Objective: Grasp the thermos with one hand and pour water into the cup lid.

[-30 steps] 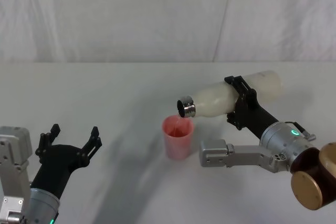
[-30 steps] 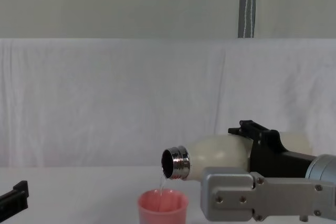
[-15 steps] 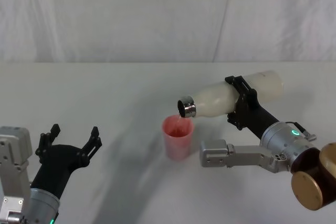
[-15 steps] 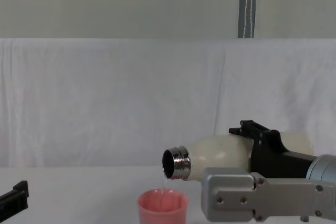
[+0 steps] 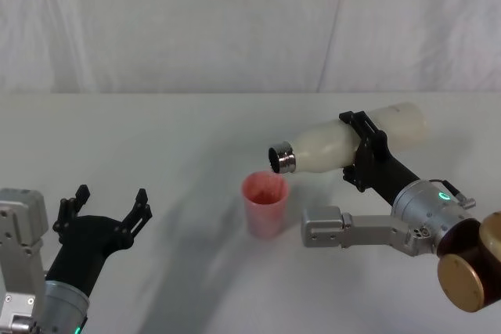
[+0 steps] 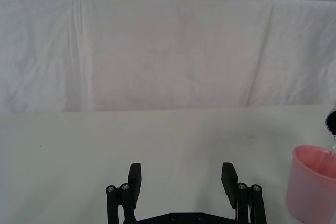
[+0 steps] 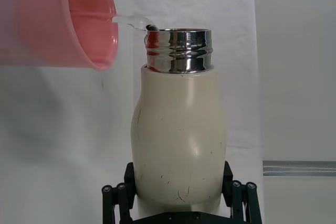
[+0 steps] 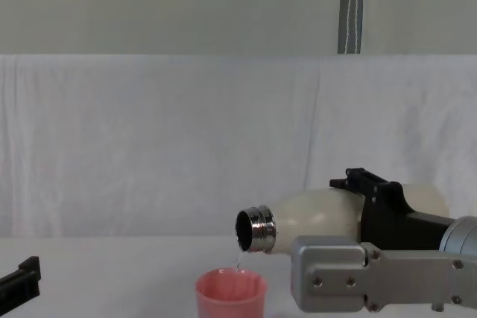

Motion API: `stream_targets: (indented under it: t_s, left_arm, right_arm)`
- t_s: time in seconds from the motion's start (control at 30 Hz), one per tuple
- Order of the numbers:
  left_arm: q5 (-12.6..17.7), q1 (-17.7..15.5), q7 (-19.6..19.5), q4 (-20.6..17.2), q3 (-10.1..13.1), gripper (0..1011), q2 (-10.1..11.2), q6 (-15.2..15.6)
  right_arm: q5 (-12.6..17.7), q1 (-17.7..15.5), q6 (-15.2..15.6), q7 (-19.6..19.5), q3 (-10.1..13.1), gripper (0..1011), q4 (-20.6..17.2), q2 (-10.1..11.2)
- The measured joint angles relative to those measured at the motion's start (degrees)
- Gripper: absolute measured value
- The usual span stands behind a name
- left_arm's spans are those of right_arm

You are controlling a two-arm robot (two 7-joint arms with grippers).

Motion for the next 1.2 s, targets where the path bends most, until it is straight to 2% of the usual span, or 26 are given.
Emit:
stream_targets:
  t_s: [1.2]
  left_arm:
    - [0.0, 0.0, 0.0, 0.0, 0.0, 1001, 0.0, 0.0]
  right_arm:
    - [-0.73, 0.25, 0.28, -0.5, 0.11, 951, 0.04, 0.15]
